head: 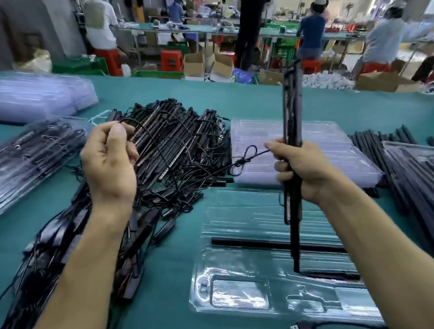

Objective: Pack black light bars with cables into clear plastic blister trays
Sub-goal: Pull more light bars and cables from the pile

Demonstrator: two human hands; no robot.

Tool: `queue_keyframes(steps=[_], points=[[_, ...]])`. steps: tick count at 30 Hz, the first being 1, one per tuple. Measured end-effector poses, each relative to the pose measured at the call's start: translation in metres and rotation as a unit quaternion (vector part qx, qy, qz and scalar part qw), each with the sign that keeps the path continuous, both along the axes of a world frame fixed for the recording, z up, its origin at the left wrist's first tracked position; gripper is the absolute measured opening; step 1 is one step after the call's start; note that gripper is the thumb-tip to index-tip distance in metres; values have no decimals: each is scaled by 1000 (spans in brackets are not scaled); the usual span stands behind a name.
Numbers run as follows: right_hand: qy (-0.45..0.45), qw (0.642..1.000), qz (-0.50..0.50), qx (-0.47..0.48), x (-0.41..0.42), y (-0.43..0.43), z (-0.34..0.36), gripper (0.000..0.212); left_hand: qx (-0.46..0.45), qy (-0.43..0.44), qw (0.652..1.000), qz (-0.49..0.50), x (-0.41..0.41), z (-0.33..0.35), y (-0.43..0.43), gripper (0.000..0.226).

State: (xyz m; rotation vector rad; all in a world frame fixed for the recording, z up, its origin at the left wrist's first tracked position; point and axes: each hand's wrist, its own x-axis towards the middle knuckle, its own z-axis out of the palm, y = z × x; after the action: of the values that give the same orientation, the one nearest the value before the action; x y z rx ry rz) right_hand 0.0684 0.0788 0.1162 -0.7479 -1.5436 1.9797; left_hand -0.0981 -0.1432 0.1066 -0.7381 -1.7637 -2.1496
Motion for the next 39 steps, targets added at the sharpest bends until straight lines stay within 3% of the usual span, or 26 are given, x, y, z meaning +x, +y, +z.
queue_keyframes(steps=[2,6,12,14,18,20,24,29,33,35,39], points=[[14,1000,3,1,6,8,1,14,-13,-19,1000,0,-2,0,-3,24],[27,999,26,3,8,9,6,8,-100,34,991,-78,2,3,-2,19],[29,994,107,-11,-14,-18,18,13,-204,187,924,-265,17,23,1,17],[23,989,143,-12,-28,-31,21,13,-239,246,911,-227,19,24,6,17],[13,969,243,50,-48,-57,21,10,-276,326,904,-27,19,19,16,24],[22,956,289,40,-49,-61,18,9,-239,301,923,-23,16,16,17,24],[35,928,370,2,-38,-60,11,27,-200,235,951,-12,12,15,19,19],[16,936,344,75,-36,-66,5,12,-228,208,950,-38,6,11,27,22],[-12,929,361,78,-34,-60,9,18,-189,159,968,-47,2,2,23,19],[-15,930,360,69,-31,-54,10,13,-225,137,961,-90,1,-3,22,22],[1,933,356,61,-28,-45,8,13,-210,29,942,-260,7,-10,18,59]])
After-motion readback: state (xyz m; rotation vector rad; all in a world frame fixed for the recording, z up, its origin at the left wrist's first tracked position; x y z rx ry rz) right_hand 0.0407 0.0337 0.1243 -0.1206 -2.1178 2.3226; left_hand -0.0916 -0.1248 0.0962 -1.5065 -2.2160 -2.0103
